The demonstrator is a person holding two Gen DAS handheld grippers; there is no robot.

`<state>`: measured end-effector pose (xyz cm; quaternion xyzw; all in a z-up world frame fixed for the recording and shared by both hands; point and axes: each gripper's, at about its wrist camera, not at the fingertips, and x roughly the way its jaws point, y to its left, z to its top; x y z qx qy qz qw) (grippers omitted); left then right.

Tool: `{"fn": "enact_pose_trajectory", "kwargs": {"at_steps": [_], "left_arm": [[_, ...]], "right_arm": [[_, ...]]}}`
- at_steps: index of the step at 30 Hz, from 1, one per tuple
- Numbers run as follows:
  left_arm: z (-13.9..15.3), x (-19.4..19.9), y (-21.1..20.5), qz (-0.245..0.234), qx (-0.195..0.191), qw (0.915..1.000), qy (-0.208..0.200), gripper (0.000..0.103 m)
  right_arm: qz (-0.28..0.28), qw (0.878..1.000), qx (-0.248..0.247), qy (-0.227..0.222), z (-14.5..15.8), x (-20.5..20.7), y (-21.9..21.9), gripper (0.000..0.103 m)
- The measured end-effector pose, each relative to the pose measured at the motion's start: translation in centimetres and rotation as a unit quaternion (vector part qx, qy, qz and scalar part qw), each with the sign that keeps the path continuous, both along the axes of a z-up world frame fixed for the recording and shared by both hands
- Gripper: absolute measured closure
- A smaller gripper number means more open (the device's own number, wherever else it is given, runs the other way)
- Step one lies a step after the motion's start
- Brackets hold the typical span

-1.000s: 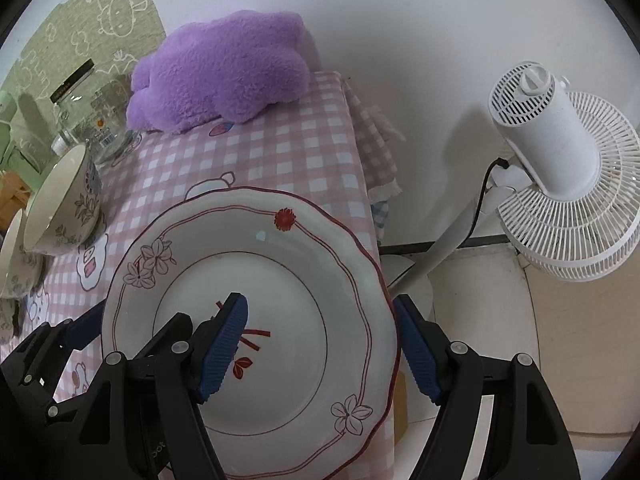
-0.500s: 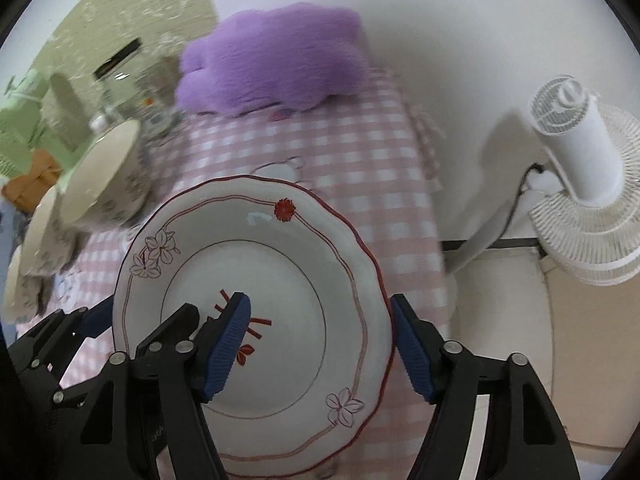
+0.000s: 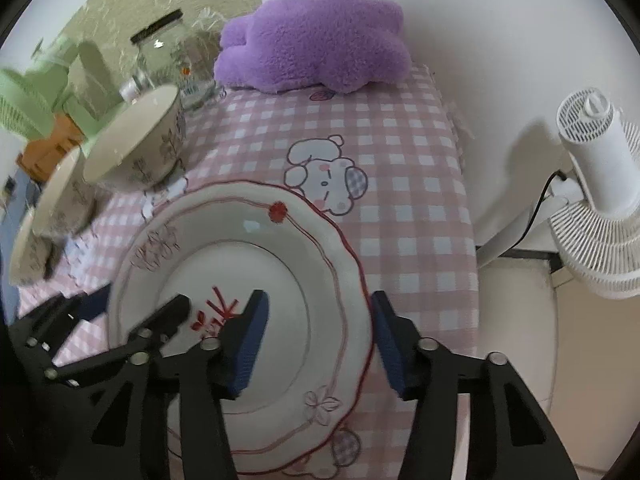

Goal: Organize plates and bowls
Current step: 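Grip the rim of the white red-pattern plate with the left tool, then lift the white red-pattern plate with the left tool toward the yellow-flower stack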

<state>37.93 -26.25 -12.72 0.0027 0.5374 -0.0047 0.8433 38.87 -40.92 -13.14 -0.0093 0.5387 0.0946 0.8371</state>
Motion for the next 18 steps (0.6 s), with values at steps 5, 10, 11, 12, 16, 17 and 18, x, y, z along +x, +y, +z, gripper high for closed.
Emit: {"fn": "enact_pose_trajectory", "kwargs": {"at_steps": [5,10,11,12,16,17,18], "left_arm": [[0.3,-0.2,-0.4,0.005,0.011,0.9999,-0.002,0.044],[1.3,-0.7,-0.3,0.012,0.012,0.9998,-0.01,0.044],[1.7,-1.0,-0.2,0.012,0.011,0.9998,-0.013,0.044],[2.0,-1.2,-0.2,0.011,0.012,0.9997,-0.016,0.044],[3.5,-2.4,-0.3,0.001,0.013,0.9996,-0.025,0.044],[3.8,-2.7,-0.2,0.001,0.011,0.9995,-0.028,0.044],[4.4,-3.2,-0.1,0.001,0.009,0.9995,-0.031,0.044]], "right_arm": [[-0.012,1.0,-0.027,-0.006,-0.4,-0.2,0.4,0.057],[-0.018,1.0,-0.025,-0.001,0.1,-0.7,0.4,0.057],[-0.019,1.0,-0.024,-0.002,0.2,-0.9,0.5,0.057],[-0.02,1.0,-0.024,-0.003,0.5,-1.2,0.5,0.057],[-0.03,0.999,-0.024,-0.011,2.0,-2.4,0.5,0.057],[-0.032,0.999,-0.025,-0.014,2.4,-2.7,0.6,0.057],[-0.032,0.999,-0.025,-0.017,2.8,-2.9,0.5,0.057]]}}
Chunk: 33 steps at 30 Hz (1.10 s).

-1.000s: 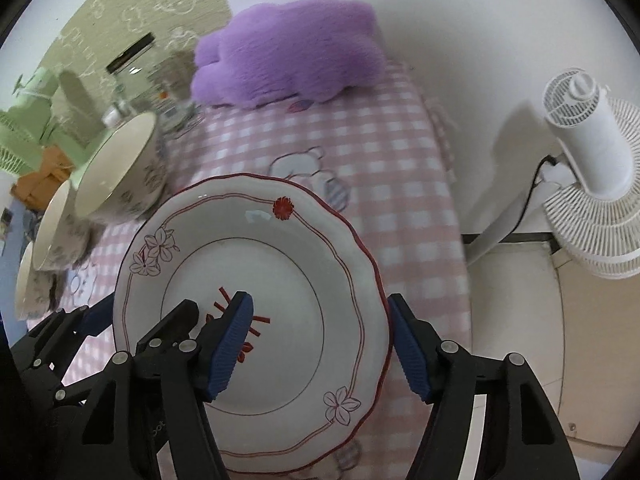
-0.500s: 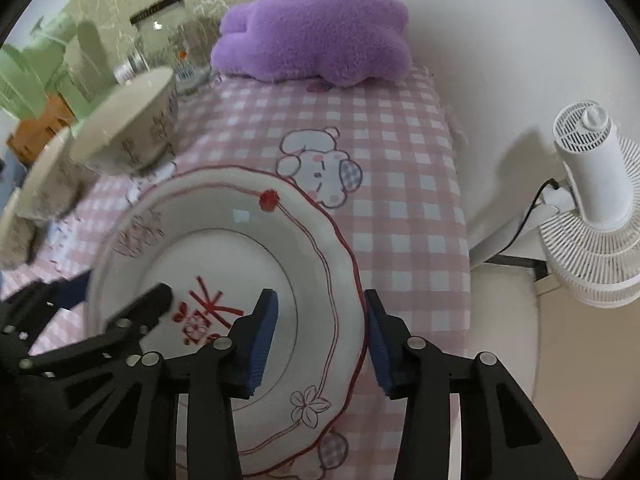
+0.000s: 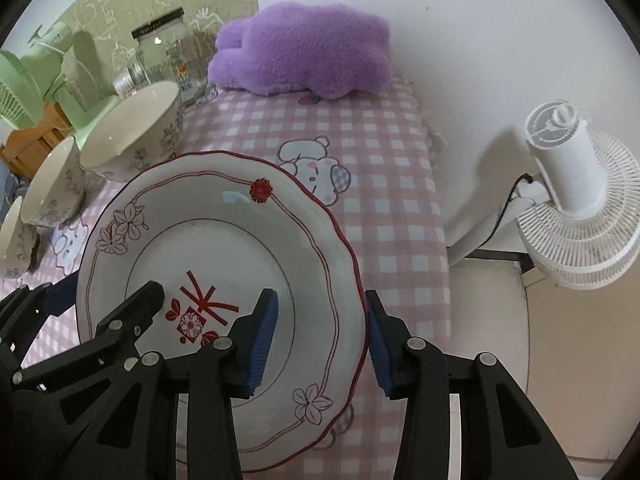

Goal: Organize plates and bowls
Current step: 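Lift the white red-pattern plate with the left tool toward the yellow-flower stack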

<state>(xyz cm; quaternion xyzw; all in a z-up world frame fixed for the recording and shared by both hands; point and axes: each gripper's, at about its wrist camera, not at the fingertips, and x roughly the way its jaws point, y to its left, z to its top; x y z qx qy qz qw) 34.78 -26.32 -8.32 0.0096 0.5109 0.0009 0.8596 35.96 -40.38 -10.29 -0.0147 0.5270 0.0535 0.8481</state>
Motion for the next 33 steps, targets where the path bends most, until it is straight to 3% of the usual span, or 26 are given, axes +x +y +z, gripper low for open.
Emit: {"fn": "enact_pose_trajectory", "kwargs": {"at_steps": [16,33], "left_arm": [[5.5,-6.1,1.4,-0.028,-0.022,0.9986,-0.039,0.044],[7.1,-13.9,1.3,-0.095,-0.025,0.9937,-0.053,0.044]], "right_arm": [[-0.026,0.999,-0.007,-0.042,6.8,-7.4,1.5,0.057],[-0.091,0.995,-0.008,-0.05,9.2,-17.0,1.2,0.057]]}}
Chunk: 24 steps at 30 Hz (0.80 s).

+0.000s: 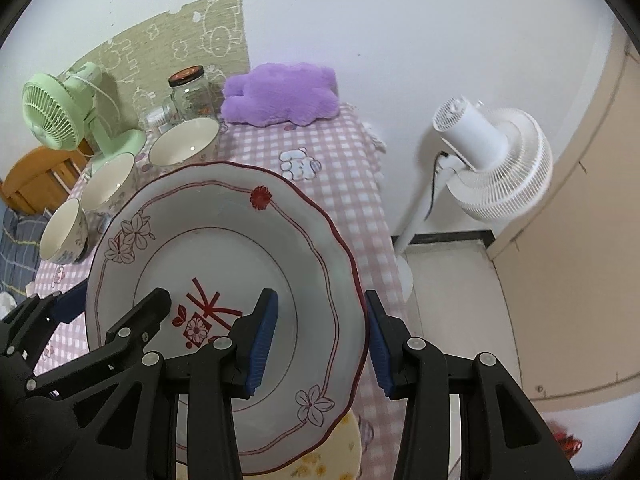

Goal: Organize plates and bowls
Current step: 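Lift the white red-pattern plate with the left tool toward the yellow-flower stack, then lower the held plate onto the yellow-flower plate stack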

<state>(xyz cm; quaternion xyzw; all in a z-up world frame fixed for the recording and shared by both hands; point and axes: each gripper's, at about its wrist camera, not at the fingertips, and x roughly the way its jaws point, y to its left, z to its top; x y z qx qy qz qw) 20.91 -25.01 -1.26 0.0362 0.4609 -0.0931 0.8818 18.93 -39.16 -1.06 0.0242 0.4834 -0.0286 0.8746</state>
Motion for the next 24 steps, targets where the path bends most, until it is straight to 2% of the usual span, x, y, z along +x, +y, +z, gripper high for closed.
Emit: {"fn": "enact_pose_trajectory", "kwargs": {"at_steps": [13,24], "left_arm": [[-3.6,-4.3,0.6,-0.022,0.001,0.9986,0.047,0.044],[-6.4,-4.9,0.3,-0.022,0.002,0.9963,0.083,0.043]], "right_arm": [[-0.013,0.998,-0.007,0.057,-4.1,-5.2,0.6,0.057],[-0.01,0.995,-0.024,0.093,-6.6,-6.0,0.9,0.057]]}}
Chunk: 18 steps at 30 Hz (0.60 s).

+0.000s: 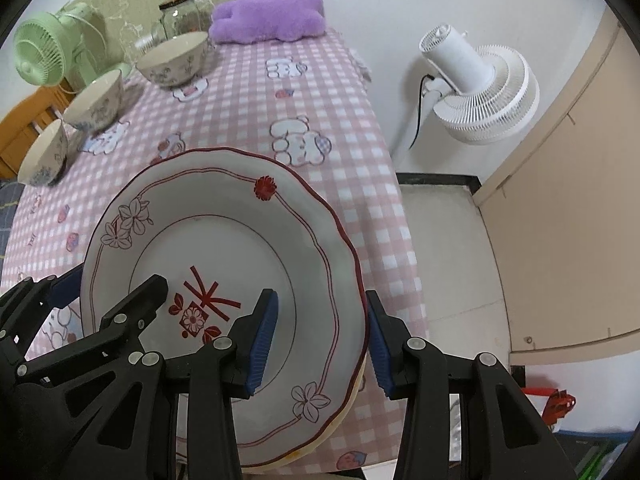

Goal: Organize plates and bowls
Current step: 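Lower the held plate onto the yellow-flower plate stack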

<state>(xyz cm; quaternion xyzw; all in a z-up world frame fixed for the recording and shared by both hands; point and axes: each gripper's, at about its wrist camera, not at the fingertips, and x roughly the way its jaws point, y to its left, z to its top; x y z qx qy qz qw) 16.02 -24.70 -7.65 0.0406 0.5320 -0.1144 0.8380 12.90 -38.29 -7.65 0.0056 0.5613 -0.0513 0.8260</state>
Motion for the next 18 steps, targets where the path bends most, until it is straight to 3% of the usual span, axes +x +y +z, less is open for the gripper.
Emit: {"fn": "enact_pose_trajectory", "kwargs": {"at_steps": [10,18], "left_arm": [[-1.0,-0.3,-0.6,-0.006,0.025,0.9997,0.0,0.043],[-1.2,-0.4,-1.2,-0.008,0.049,0.9987,-0.006,0.044]], "right_arm": [[-0.005,1.0,0.014,0.027,-1.7,0.3,-0.3,0.057],[-0.001,1.0,0.014,0.019,-1.9,0.5,-0.3,0.057]]}}
